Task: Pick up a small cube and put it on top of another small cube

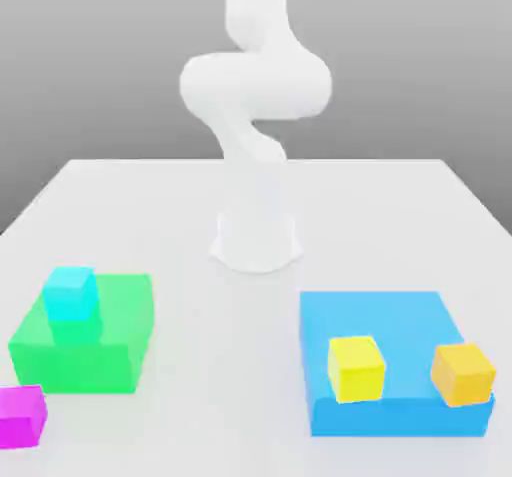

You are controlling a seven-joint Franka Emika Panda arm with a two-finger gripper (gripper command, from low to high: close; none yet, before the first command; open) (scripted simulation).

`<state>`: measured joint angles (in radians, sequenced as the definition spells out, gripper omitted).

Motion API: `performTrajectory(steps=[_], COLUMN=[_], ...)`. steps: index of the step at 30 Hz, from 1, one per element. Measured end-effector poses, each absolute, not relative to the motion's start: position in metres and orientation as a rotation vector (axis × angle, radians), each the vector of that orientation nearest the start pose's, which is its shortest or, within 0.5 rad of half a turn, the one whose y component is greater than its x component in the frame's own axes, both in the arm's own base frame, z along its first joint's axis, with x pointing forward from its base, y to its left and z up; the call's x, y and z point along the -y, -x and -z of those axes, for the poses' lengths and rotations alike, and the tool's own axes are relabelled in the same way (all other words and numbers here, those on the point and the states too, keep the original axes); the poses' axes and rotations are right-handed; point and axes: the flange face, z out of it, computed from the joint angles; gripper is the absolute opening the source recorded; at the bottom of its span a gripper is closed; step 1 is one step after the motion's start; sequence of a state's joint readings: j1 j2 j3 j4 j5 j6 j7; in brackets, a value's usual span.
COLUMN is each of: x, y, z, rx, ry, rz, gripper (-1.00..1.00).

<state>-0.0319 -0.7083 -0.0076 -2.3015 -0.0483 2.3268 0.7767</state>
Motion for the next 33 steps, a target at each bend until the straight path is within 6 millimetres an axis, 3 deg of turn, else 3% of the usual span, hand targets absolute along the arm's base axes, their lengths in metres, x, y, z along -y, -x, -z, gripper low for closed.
performTrajectory(steps=[7, 14, 20, 28, 33], x=[0.084, 0.163, 0.239, 0.292, 0.294], y=[-0.453, -0.485, -0.475, -0.435, -0.429], z=[-0.578, -0.461, -0.354, -0.212, -0.174], rx=[-1.131, -1.15, -1.162, -1.057, -1.04], ry=[2.768, 2.939, 2.997, 2.974, 2.922], rz=[0.846, 0.592, 0.335, 0.028, -0.042], gripper=[0.0, 0.0, 0.0, 0.0, 0.0])
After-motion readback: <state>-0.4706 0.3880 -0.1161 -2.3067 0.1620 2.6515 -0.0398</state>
